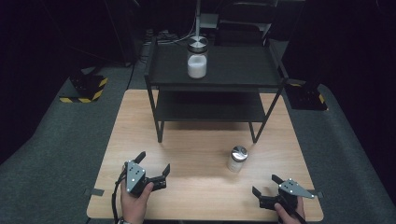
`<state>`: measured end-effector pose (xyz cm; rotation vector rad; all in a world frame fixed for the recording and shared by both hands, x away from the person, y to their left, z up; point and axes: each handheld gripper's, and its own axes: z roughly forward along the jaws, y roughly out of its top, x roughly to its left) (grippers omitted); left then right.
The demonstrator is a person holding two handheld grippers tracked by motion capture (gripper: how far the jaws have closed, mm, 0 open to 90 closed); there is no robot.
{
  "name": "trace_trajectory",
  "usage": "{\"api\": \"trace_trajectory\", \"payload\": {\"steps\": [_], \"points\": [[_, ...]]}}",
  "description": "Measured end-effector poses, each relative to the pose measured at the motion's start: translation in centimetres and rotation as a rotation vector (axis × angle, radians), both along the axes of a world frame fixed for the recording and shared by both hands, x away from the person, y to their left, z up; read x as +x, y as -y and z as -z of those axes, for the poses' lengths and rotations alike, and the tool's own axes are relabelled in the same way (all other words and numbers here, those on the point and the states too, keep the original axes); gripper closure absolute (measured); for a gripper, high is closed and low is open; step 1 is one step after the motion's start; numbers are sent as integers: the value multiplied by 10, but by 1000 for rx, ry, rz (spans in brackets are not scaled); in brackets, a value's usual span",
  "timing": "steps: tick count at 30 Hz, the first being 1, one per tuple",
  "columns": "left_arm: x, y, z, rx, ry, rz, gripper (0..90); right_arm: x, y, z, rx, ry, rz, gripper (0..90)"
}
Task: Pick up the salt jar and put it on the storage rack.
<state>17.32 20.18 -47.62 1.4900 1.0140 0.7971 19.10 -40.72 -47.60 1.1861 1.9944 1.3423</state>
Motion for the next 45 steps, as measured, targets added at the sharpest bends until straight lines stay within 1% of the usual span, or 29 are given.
{"api": "trace_trajectory", "payload": {"steps": [5,9,13,17,18,22,27,28,31,33,35,37,38,39,41,45], "points": [[-4,-3,7,17,-36,-17,5,0,0,0,-2,3,-2,4],[-5,-5,12,23,-60,-20,5,0,0,0,0,-3,1,4],[-8,-6,16,28,-75,-22,5,0,0,0,-1,2,0,4],[-6,-9,16,39,-112,-28,5,-1,0,0,-3,4,1,4],[-6,-9,16,45,-118,-31,5,-1,0,0,-3,5,0,4],[-6,-10,17,46,-137,-38,5,-1,0,0,-2,3,1,4],[-6,-10,19,64,-157,-38,5,-1,-1,0,-6,4,1,4],[-6,-11,20,60,-164,-36,5,-2,-1,0,-7,4,2,4],[-6,-11,19,61,-165,-34,6,-2,-1,0,-6,6,3,4],[-4,-11,16,77,-183,-24,6,-3,-2,0,-6,7,8,4],[-3,-11,14,82,-198,-20,6,-3,-2,0,-6,5,13,4],[-1,-11,11,99,-214,-12,6,-4,-2,0,-4,6,15,4],[0,-9,8,117,-230,-9,6,-4,-3,0,-3,4,18,4],[0,-9,7,120,-235,-3,7,-4,-3,0,-4,4,18,4],[-1,-10,8,114,-235,2,7,-4,-3,0,-7,6,19,4],[1,-16,8,88,-249,22,7,-5,-4,0,-12,5,22,4]]}}
